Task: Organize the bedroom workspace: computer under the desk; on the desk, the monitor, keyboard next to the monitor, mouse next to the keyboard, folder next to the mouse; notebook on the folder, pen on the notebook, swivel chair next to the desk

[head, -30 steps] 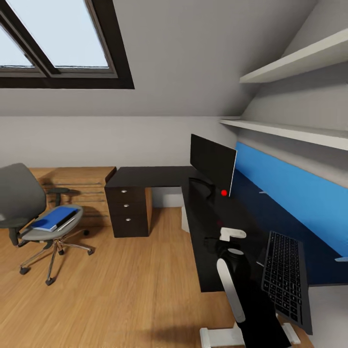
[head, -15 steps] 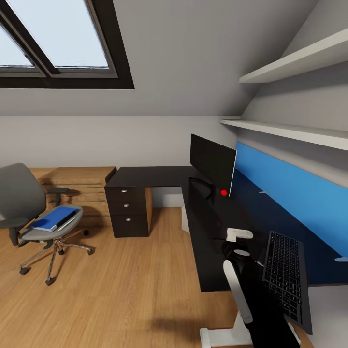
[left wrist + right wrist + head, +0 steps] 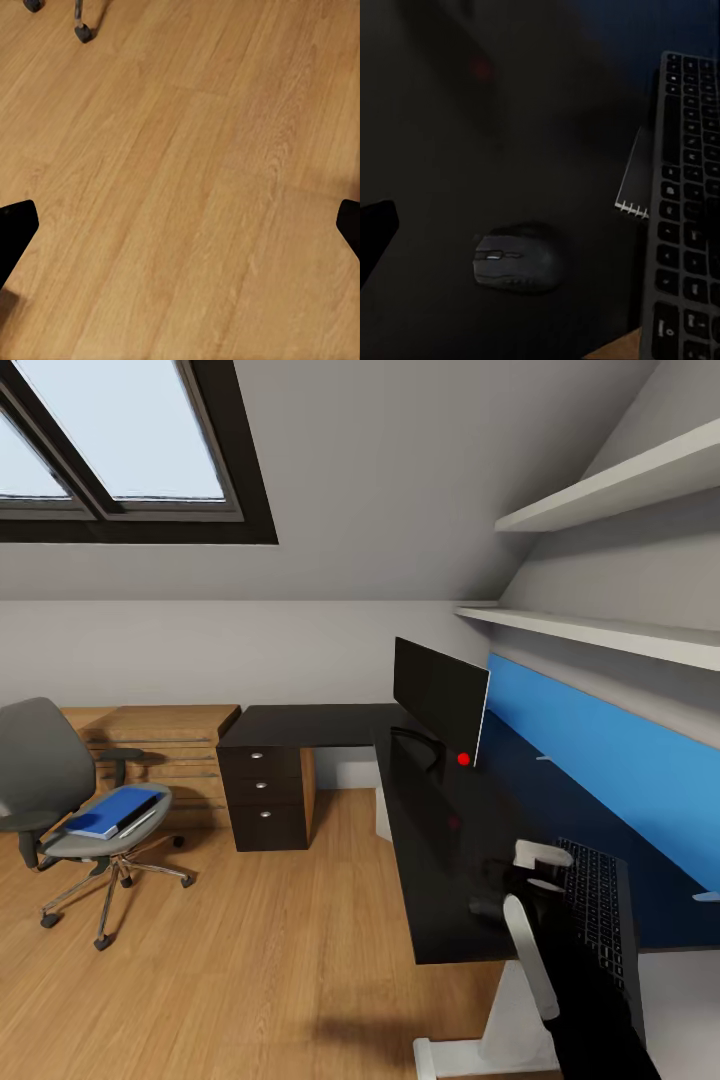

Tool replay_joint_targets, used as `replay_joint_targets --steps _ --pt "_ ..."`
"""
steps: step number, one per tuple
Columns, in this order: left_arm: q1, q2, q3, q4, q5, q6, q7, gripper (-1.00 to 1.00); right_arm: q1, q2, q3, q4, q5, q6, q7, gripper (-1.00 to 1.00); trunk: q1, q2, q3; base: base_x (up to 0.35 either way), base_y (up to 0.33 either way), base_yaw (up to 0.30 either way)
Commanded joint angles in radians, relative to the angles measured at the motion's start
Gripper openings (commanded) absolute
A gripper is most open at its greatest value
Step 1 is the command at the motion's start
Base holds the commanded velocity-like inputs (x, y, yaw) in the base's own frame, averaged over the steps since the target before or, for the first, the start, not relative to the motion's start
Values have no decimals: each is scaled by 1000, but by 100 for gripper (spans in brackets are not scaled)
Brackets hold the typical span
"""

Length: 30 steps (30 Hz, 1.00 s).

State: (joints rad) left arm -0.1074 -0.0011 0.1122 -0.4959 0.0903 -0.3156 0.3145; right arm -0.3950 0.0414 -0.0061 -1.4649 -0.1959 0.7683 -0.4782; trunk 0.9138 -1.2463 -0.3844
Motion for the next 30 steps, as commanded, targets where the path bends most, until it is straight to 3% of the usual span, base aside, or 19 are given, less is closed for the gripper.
replay_joint_targets --steps 1,6,7,8,21,30 --pt "0 0 -1 1 9 -5 -2 100 -1 -18 -11 19 -13 2 -6 100 0 -1 -1 0 0 0" --pt "-1 0 -1 1 9 -5 -2 100 -3 -47 -22 55 -16 0 -4 100 0 -1 -1 0 0 0" --pt "-1 0 -1 2 8 -5 -2 100 -4 -67 -24 65 -16 -2 -4 100 0 -1 -1 0 0 0" --pt "0 0 -2 2 8 -5 -2 100 -4 -71 -24 67 -17 -3 -4 100 0 -1 -1 0 0 0" --pt "-1 0 -2 5 8 -4 -3 100 -9 -77 -23 149 -26 -6 0 100 0 -1 -1 0 0 0" --pt "-1 0 -2 11 8 -4 -4 100 -10 -77 -23 178 -67 -3 166 100 0 -1 -1 0 0 0"
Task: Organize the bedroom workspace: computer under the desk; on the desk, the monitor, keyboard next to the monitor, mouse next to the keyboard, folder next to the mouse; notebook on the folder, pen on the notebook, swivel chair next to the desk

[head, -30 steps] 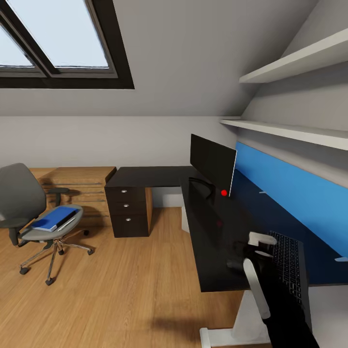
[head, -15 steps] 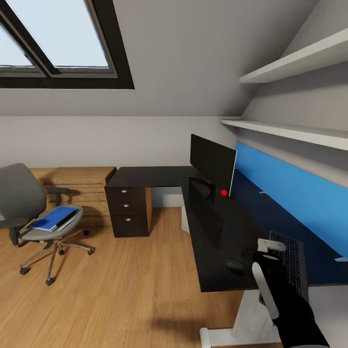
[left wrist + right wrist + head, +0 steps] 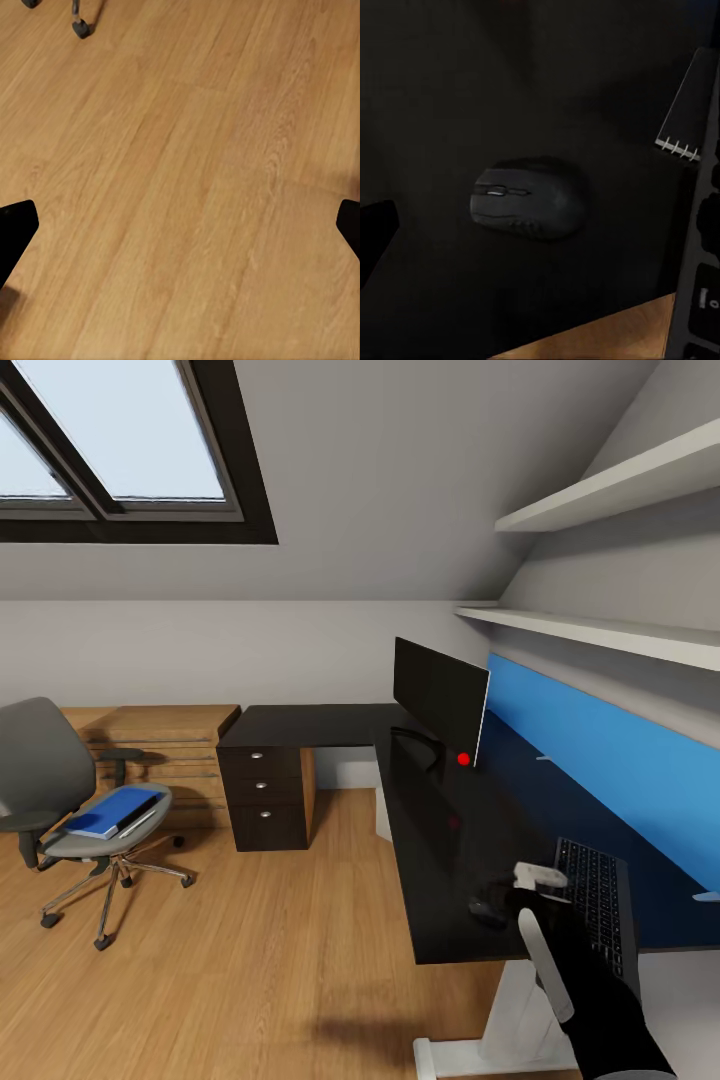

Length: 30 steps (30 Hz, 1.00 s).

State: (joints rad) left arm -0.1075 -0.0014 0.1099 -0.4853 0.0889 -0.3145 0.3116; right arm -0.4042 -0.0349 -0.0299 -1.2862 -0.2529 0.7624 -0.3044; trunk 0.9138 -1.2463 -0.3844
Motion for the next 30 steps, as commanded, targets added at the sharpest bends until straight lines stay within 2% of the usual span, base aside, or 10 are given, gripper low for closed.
replay_joint_targets --steps 1,10,17,30 --pt "0 0 0 0 9 -5 -2 100 -1 0 1 0 -11 3 -5 100 0 -1 -1 0 0 0" --pt "-1 0 -1 2 9 -5 -3 100 -1 0 1 5 -13 0 10 100 0 -1 -1 25 0 0" --pt "-1 0 -2 2 9 -6 -6 100 -2 0 1 13 -13 -1 11 100 0 -1 -1 248 0 0" --pt "-1 0 -4 4 9 -6 -7 100 -39 -4 1 136 -11 -34 11 100 0 -1 -1 91 0 0"
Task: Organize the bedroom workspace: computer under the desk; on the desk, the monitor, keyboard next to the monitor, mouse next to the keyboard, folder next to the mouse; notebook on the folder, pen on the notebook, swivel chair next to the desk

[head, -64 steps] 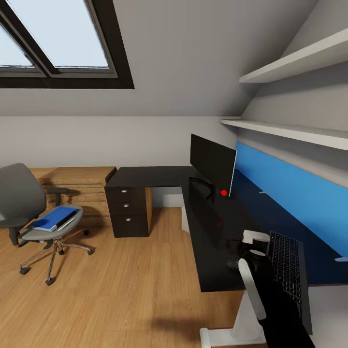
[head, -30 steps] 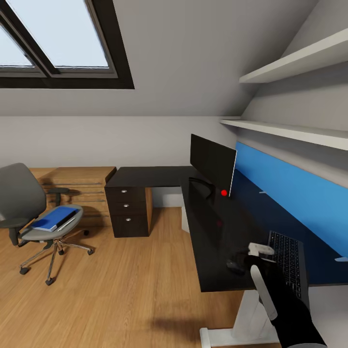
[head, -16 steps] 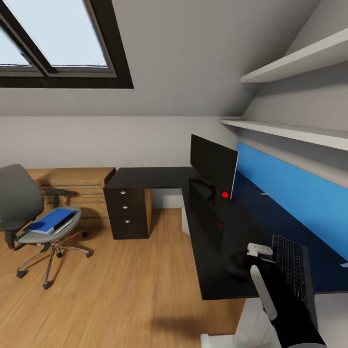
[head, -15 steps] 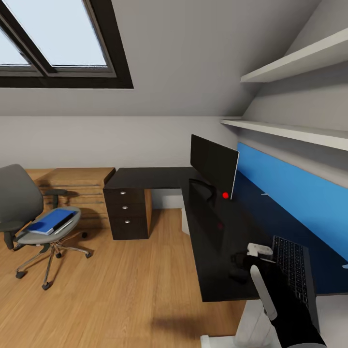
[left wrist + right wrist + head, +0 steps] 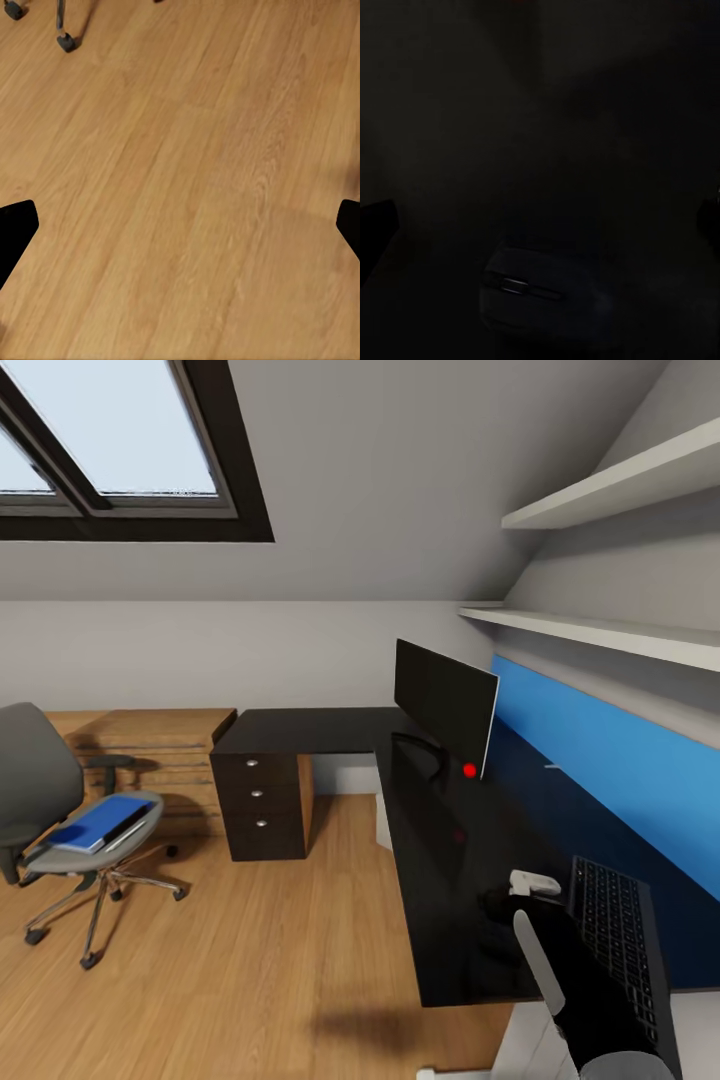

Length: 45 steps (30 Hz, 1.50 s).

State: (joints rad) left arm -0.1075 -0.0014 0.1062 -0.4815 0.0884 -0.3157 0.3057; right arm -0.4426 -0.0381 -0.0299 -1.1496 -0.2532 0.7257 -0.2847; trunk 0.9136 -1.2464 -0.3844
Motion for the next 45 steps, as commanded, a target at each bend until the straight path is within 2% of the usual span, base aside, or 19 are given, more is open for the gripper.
replay_joint_targets --steps 1,2,11,13,25,30,34,45 --pt "-1 0 0 2 9 -5 -2 100 -4 -1 1 7 -11 1 -8 100 0 -1 -1 122 0 0" --pt "-1 0 1 15 8 -5 -2 100 -24 -7 1 53 -11 -12 -8 100 0 -1 -1 32 0 0" --pt "-1 0 1 20 8 -5 -2 100 -64 -11 1 152 -10 -73 -8 100 0 -1 -1 8 0 0" --pt "0 0 1 20 8 -5 -2 100 -88 -16 1 206 -9 -97 -8 100 0 -1 -1 0 0 0" --pt "0 0 1 21 8 -5 -2 100 -103 -19 1 267 -11 -109 -8 100 0 -1 -1 0 0 0" --pt "0 0 1 20 8 -5 -2 100 -142 -19 1 357 -13 -150 -8 100 0 -1 -1 0 0 0" --pt "-1 0 1 20 8 -5 -2 100 -156 -19 1 387 -15 -158 -8 100 0 -1 -1 0 0 0" --pt "0 0 1 20 8 -5 -2 100 -163 -16 1 405 -17 -160 -8 100 0 -1 -1 0 0 0"
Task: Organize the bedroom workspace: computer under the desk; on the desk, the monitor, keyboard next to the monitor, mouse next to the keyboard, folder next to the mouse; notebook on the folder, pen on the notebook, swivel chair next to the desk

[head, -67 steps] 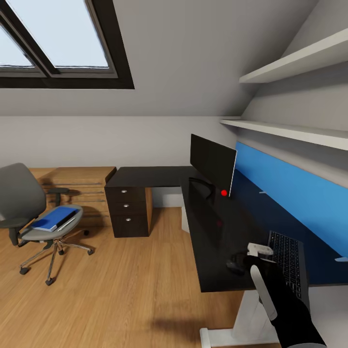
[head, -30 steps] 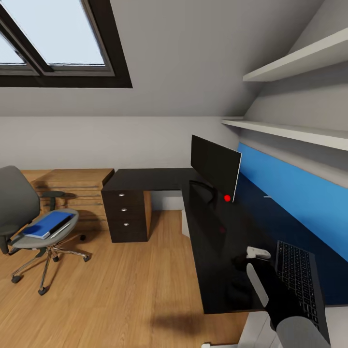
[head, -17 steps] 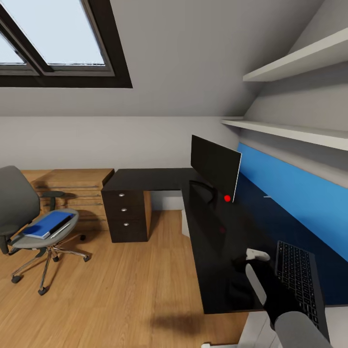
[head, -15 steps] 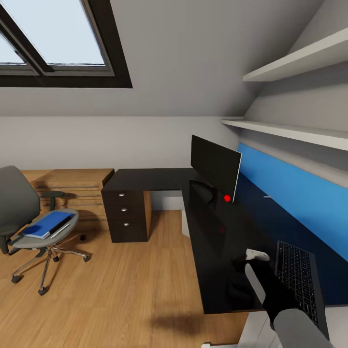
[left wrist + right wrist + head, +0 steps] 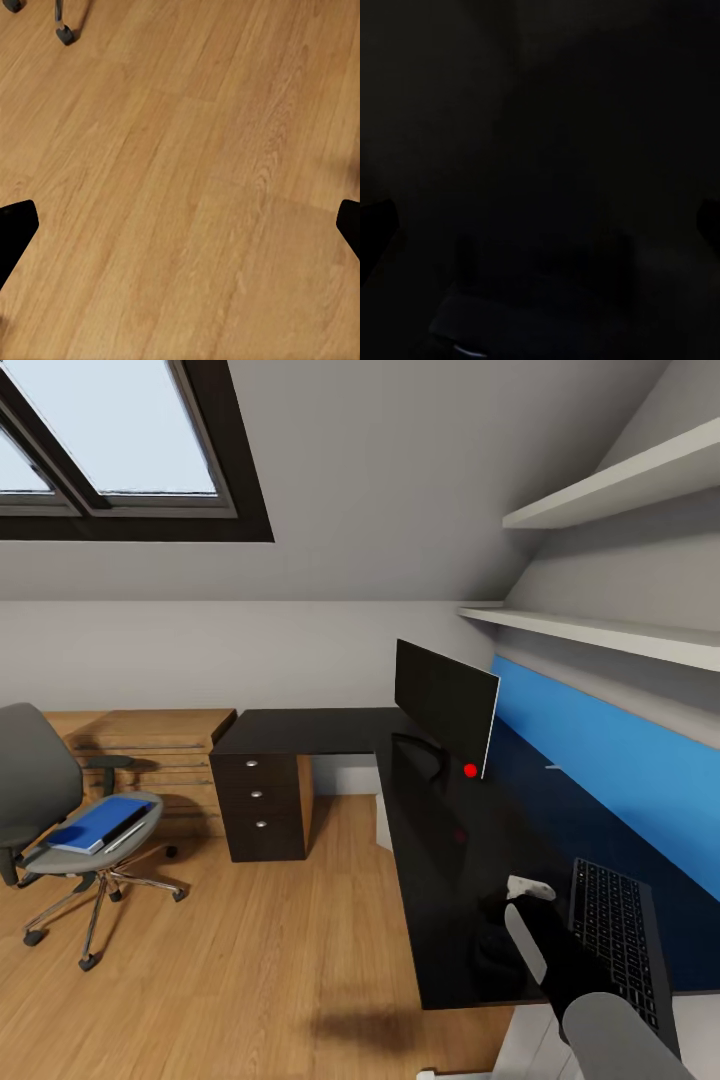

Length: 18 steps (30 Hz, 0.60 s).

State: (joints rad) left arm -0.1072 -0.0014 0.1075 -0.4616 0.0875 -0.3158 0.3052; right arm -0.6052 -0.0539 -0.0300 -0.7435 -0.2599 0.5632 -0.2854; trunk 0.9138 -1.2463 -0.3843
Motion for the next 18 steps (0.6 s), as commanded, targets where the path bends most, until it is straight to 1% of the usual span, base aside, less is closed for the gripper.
replay_joint_targets --steps 1,18 --pt "0 0 0 0 9 -5 -1 100 -1 0 1 -1 -11 3 -8 100 0 -1 -1 0 0 0" --pt "-1 0 0 1 9 -5 -1 100 -1 2 2 0 -12 13 -1 100 0 -1 -1 0 0 0"
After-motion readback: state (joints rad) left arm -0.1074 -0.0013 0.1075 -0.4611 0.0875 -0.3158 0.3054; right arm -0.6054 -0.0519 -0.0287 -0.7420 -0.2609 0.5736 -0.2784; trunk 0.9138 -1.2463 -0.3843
